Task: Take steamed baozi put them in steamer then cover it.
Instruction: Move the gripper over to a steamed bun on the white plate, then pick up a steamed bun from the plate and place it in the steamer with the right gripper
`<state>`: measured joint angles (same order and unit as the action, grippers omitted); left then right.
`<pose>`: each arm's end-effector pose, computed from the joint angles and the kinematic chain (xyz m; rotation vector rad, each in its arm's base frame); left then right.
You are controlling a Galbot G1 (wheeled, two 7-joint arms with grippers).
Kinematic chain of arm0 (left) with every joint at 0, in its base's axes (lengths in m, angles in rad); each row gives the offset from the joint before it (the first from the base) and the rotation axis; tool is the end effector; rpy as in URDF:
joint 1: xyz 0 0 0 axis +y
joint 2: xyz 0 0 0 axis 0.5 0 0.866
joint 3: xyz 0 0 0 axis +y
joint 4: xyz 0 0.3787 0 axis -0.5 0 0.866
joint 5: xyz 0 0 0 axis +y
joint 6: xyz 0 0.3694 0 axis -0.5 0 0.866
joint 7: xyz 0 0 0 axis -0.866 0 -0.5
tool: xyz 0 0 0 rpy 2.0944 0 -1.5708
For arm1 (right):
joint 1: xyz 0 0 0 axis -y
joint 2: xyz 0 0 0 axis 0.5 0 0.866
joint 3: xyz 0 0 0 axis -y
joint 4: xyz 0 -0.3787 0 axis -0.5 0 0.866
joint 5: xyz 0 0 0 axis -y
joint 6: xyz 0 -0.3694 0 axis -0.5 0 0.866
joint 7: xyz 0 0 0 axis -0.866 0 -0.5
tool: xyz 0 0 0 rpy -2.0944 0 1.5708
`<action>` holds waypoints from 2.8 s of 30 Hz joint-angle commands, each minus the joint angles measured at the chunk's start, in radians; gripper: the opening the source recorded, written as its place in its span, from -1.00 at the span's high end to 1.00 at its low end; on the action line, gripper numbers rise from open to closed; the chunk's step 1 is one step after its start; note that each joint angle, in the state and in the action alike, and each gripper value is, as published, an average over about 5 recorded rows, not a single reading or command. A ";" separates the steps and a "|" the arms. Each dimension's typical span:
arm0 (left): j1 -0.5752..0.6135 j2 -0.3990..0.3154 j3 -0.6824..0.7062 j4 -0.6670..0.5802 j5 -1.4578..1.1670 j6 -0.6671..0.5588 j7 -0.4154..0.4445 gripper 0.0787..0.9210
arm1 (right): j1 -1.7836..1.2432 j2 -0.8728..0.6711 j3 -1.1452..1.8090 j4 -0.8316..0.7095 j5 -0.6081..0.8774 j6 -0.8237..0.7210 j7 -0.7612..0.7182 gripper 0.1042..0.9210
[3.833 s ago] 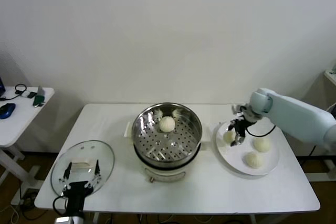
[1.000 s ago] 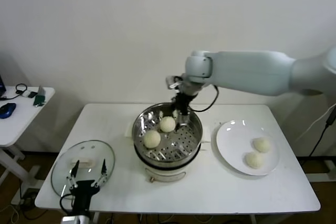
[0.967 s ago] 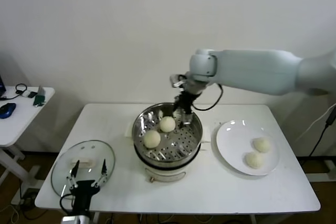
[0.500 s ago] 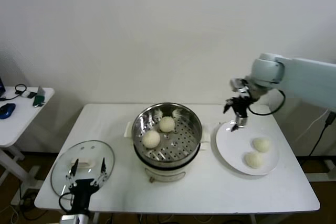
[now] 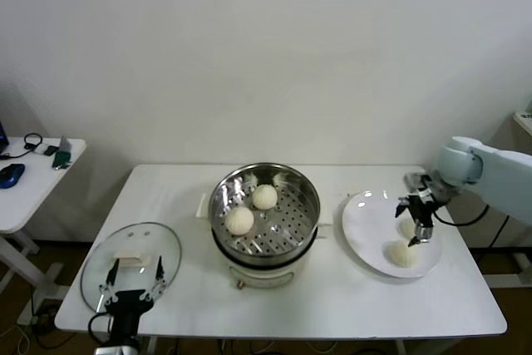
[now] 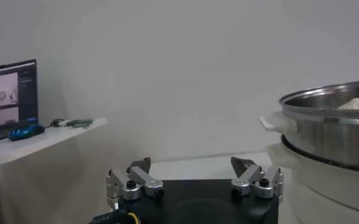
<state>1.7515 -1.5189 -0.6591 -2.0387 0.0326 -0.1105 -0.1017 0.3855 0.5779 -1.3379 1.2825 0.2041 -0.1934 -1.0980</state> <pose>0.1133 0.0555 -0.3712 0.2621 -3.0049 -0.2434 0.5292 -0.2198 -0.1760 1.2781 -1.2630 1.2393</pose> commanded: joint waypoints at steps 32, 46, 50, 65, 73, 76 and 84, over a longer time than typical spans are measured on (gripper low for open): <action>-0.006 -0.011 -0.011 0.015 0.013 0.005 -0.001 -0.77 | -0.295 0.102 0.272 -0.208 -0.182 0.076 -0.035 -0.72; -0.022 -0.010 0.000 0.013 0.015 0.015 -0.002 -0.77 | -0.160 0.104 0.176 -0.195 -0.113 0.116 -0.046 -0.50; -0.026 -0.010 0.005 0.015 0.015 0.014 -0.002 -0.77 | 0.032 0.120 0.032 -0.164 -0.069 0.191 -0.076 -0.49; -0.017 -0.005 0.015 0.006 0.016 0.012 -0.003 -0.77 | 0.672 0.355 -0.331 0.062 0.026 0.506 -0.147 -0.50; -0.009 -0.004 0.023 -0.001 0.024 0.004 -0.002 -0.77 | 0.554 0.463 -0.184 0.205 -0.008 0.488 -0.158 -0.50; 0.001 0.002 0.022 -0.003 0.025 -0.002 -0.001 -0.77 | 0.491 0.524 -0.150 0.211 -0.021 0.478 -0.159 -0.51; 0.015 0.006 0.019 0.003 0.032 -0.012 0.000 -0.77 | 0.367 0.692 -0.129 0.142 -0.067 0.508 -0.159 -0.51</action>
<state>1.7607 -1.5134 -0.6407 -2.0379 0.0609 -0.1183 -0.1026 0.8332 1.0844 -1.4957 1.4114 0.1684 0.2730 -1.2495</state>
